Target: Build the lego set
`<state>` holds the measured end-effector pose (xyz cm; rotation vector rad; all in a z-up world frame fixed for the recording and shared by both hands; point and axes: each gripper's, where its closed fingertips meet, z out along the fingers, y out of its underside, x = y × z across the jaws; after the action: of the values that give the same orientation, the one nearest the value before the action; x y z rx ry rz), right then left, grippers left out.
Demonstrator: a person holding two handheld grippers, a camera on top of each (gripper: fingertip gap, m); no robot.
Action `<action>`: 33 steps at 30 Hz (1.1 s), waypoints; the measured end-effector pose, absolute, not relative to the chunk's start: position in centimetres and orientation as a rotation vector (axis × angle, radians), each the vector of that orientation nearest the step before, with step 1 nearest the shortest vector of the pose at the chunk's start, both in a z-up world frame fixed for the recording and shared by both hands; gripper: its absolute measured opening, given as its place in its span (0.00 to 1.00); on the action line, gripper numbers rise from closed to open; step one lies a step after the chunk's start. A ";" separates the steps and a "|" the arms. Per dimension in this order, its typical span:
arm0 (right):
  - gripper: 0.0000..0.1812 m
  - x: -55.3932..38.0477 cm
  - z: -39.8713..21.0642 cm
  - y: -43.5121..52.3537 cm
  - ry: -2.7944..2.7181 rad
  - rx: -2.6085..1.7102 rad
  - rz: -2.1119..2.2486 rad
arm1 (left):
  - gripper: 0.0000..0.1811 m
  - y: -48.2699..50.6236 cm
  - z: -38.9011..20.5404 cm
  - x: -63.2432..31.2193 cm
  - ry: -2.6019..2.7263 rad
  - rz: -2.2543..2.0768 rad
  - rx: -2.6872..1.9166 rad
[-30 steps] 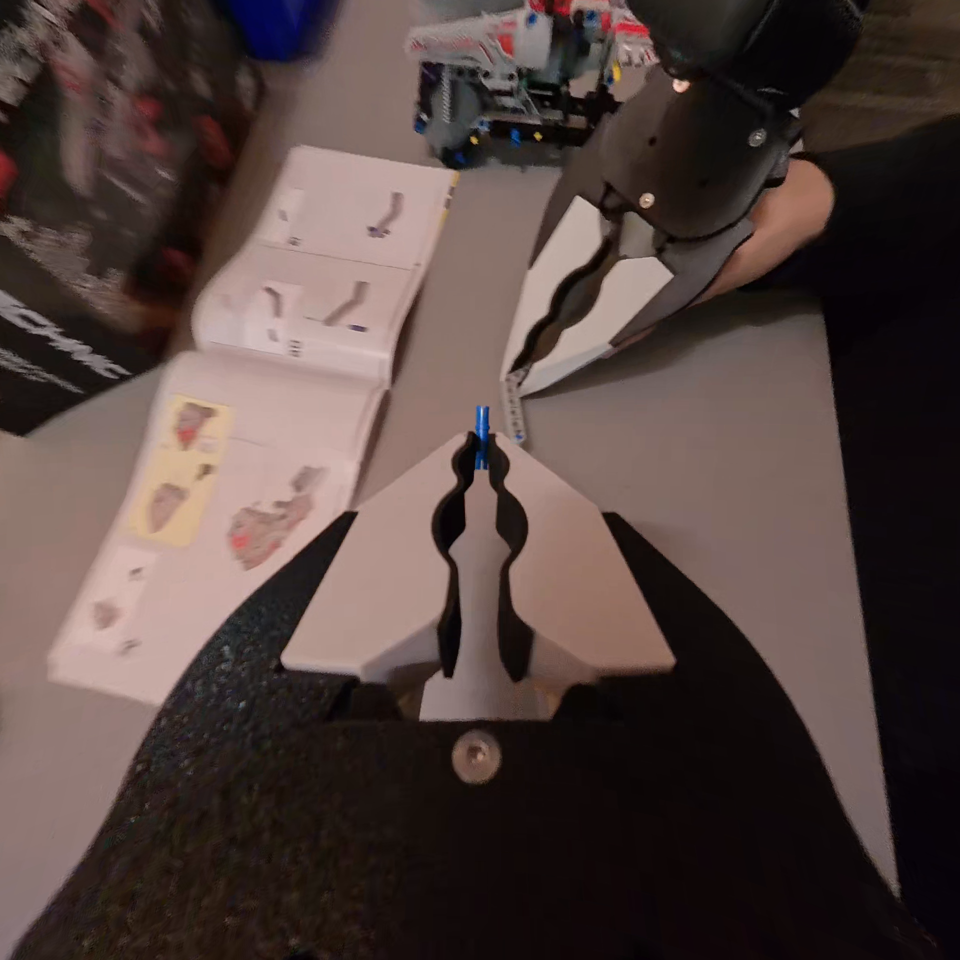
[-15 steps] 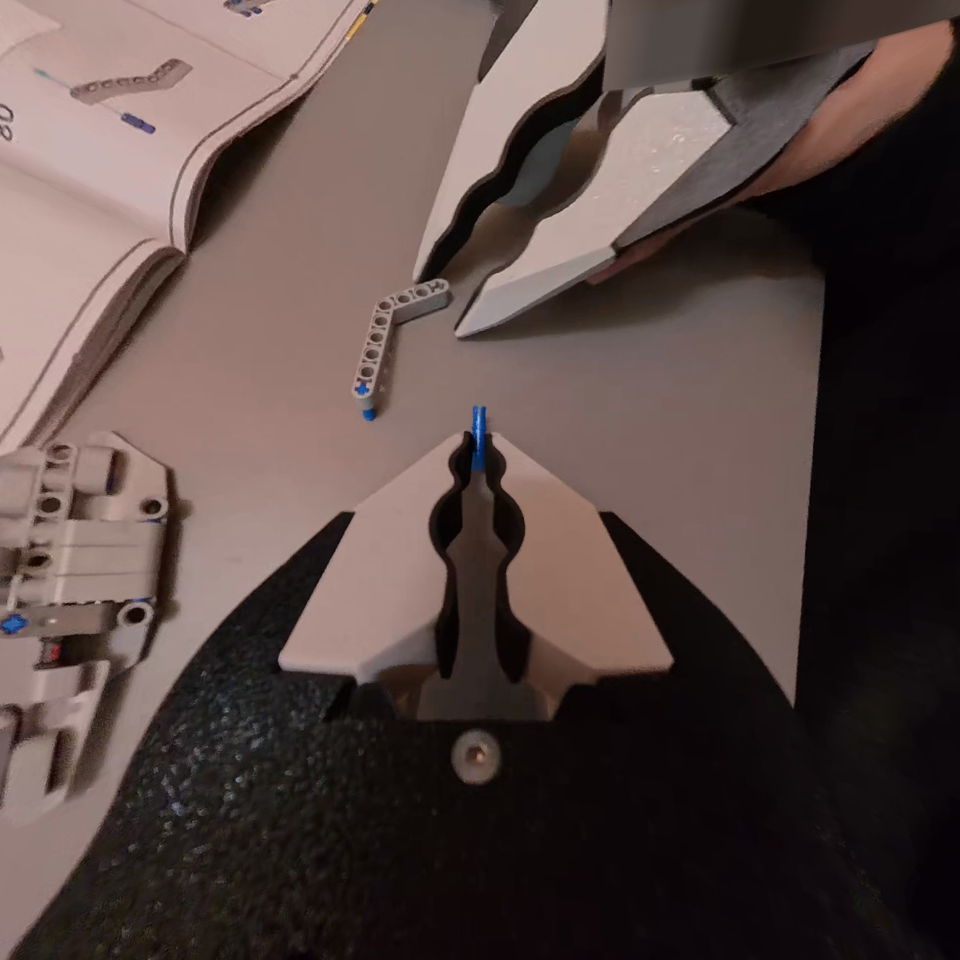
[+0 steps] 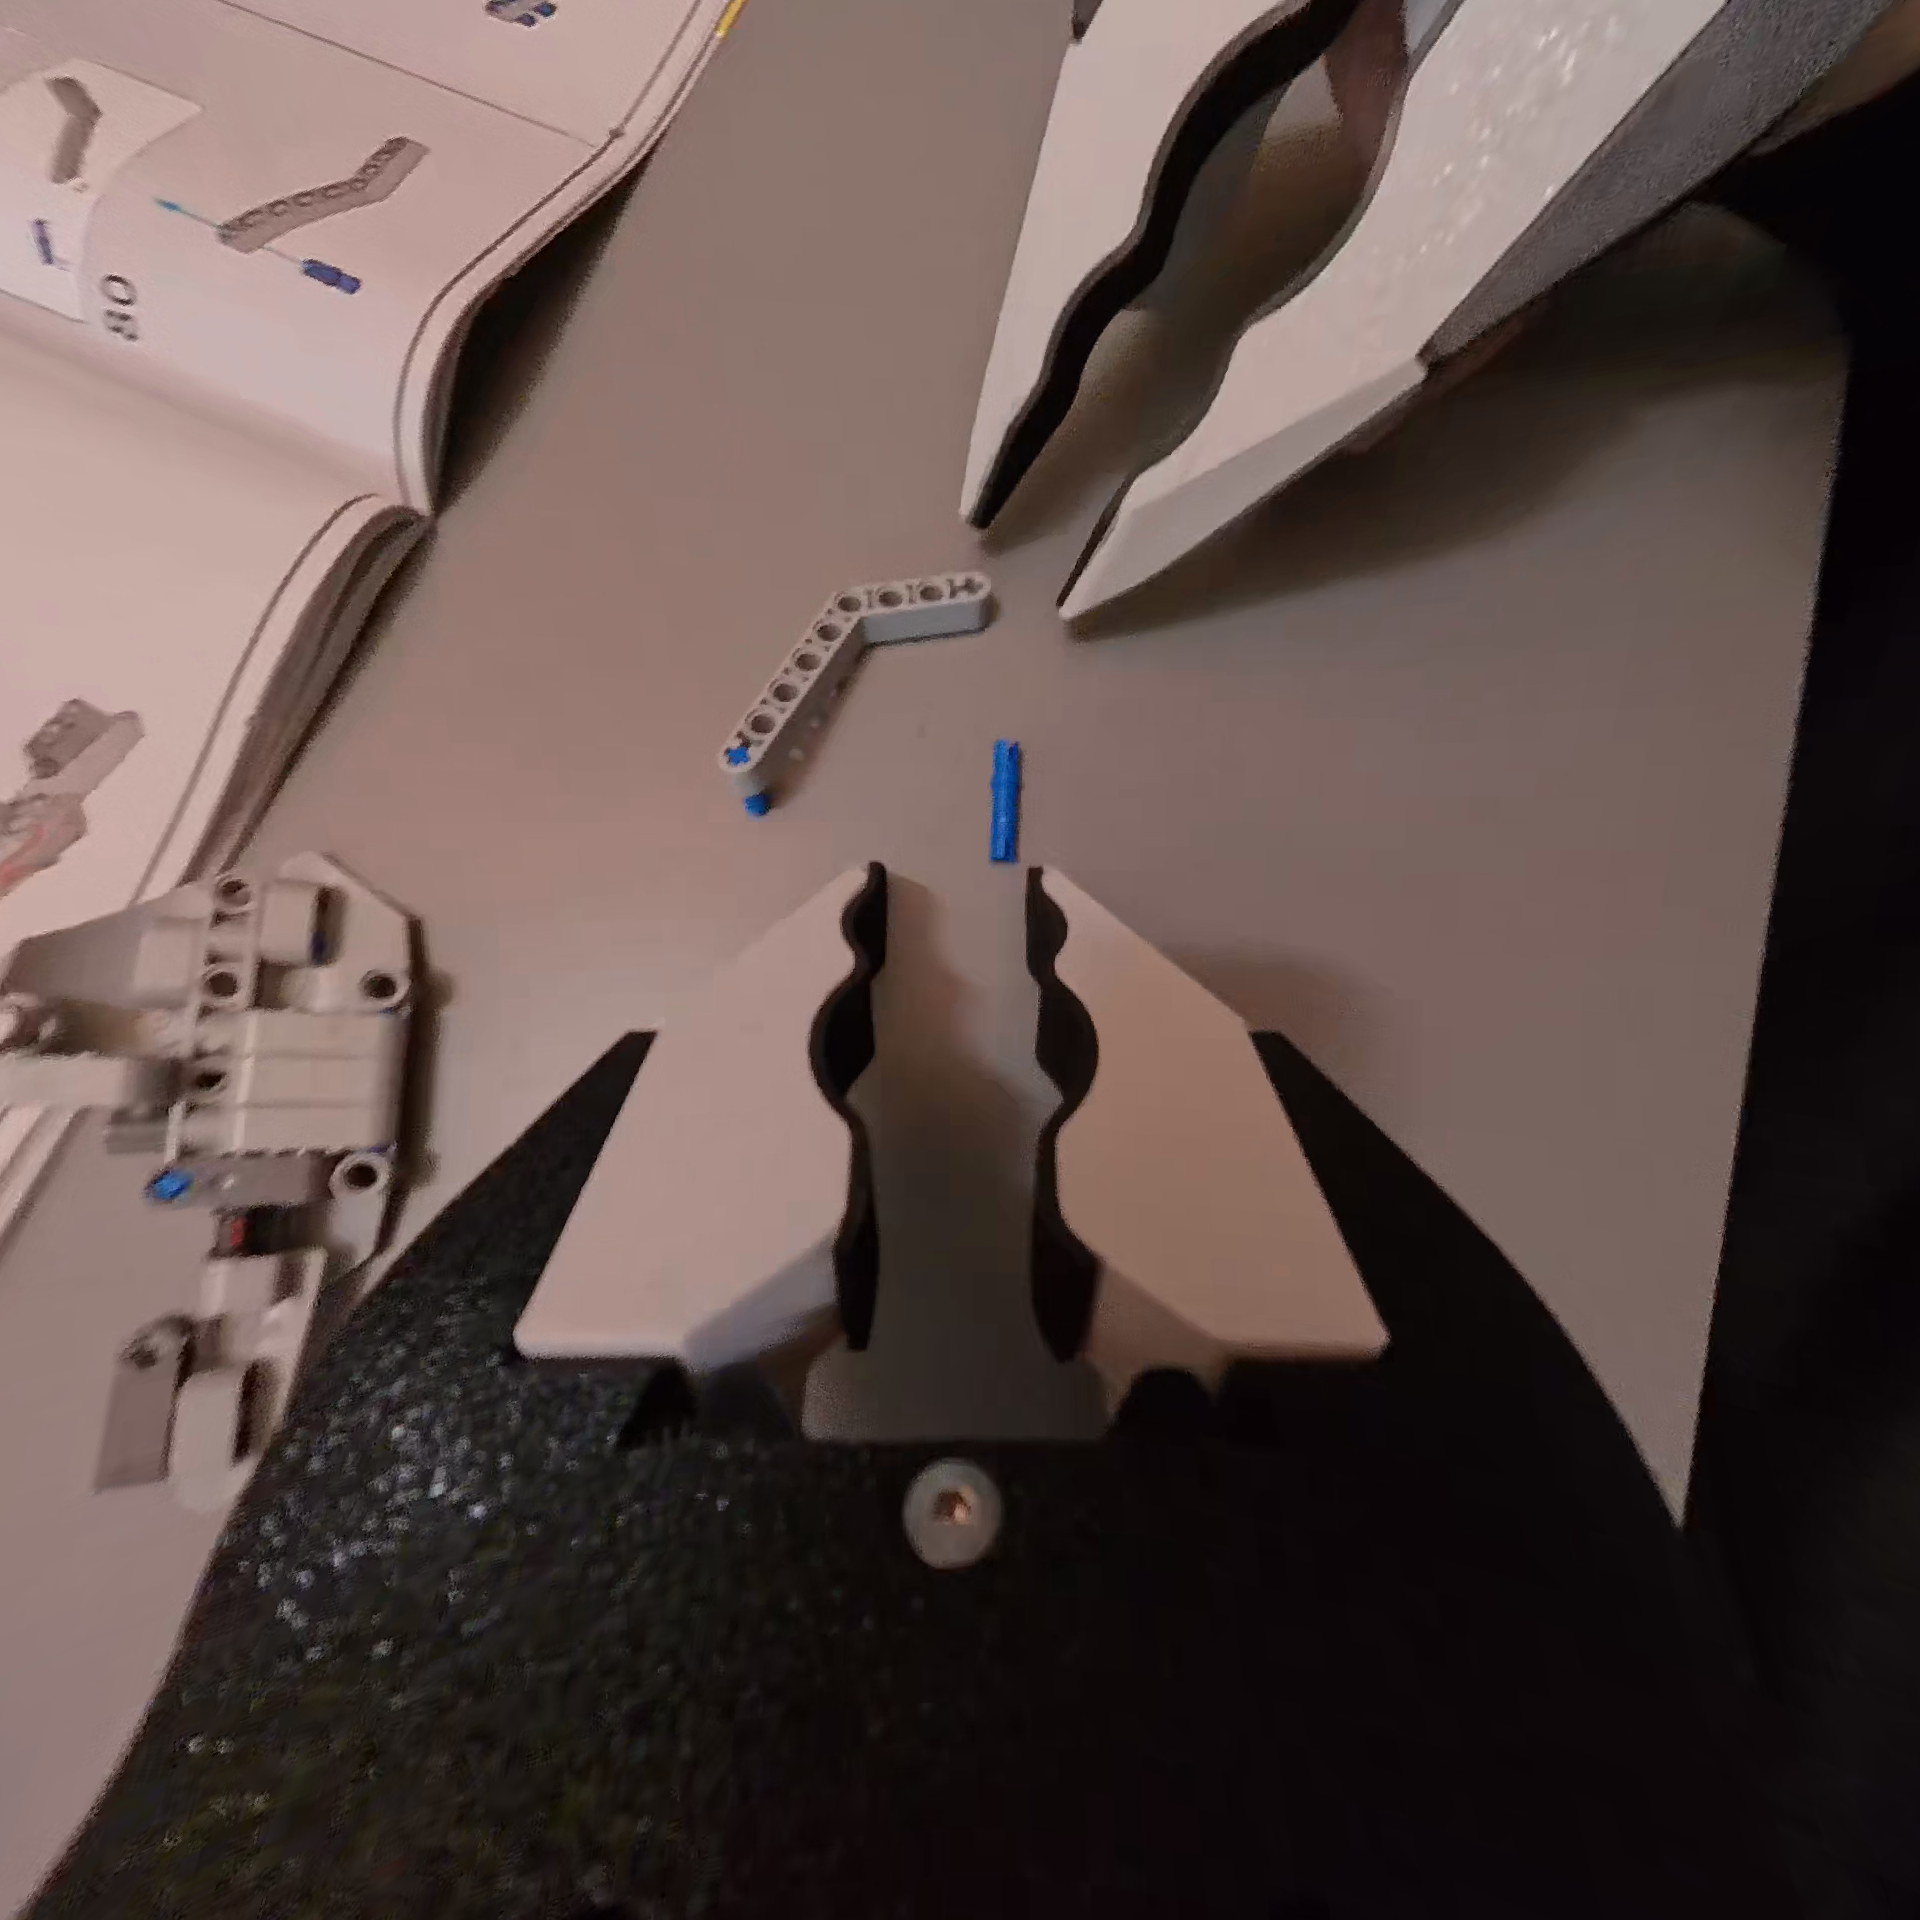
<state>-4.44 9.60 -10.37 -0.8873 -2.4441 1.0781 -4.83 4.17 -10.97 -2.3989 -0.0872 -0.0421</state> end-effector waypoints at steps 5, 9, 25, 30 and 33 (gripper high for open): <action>0.12 -4.1 -10.7 9.9 -2.467 -0.894 1.068 | 0.12 3.8 -10.7 -4.2 -0.053 -0.014 -2.392; 0.11 -4.0 -10.0 9.1 -2.454 -0.832 1.097 | 0.08 5.0 -11.2 -3.8 -0.057 -0.004 -2.390; 0.06 -4.2 -8.2 4.7 -2.194 -0.053 0.827 | 0.00 5.9 -8.6 -3.9 -0.137 -0.172 -2.286; 0.04 -4.8 -7.2 5.1 -2.123 -0.109 0.837 | 0.00 6.3 -7.3 -4.5 -0.167 -0.174 -2.206; 0.03 -5.0 -6.6 5.3 -2.103 -0.178 0.908 | 0.01 6.6 -6.8 -4.7 -0.178 -0.183 -2.169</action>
<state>-5.04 5.26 -6.60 -0.1776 -2.1030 0.9077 -4.74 6.56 -6.82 -2.1690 -0.1777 -0.1825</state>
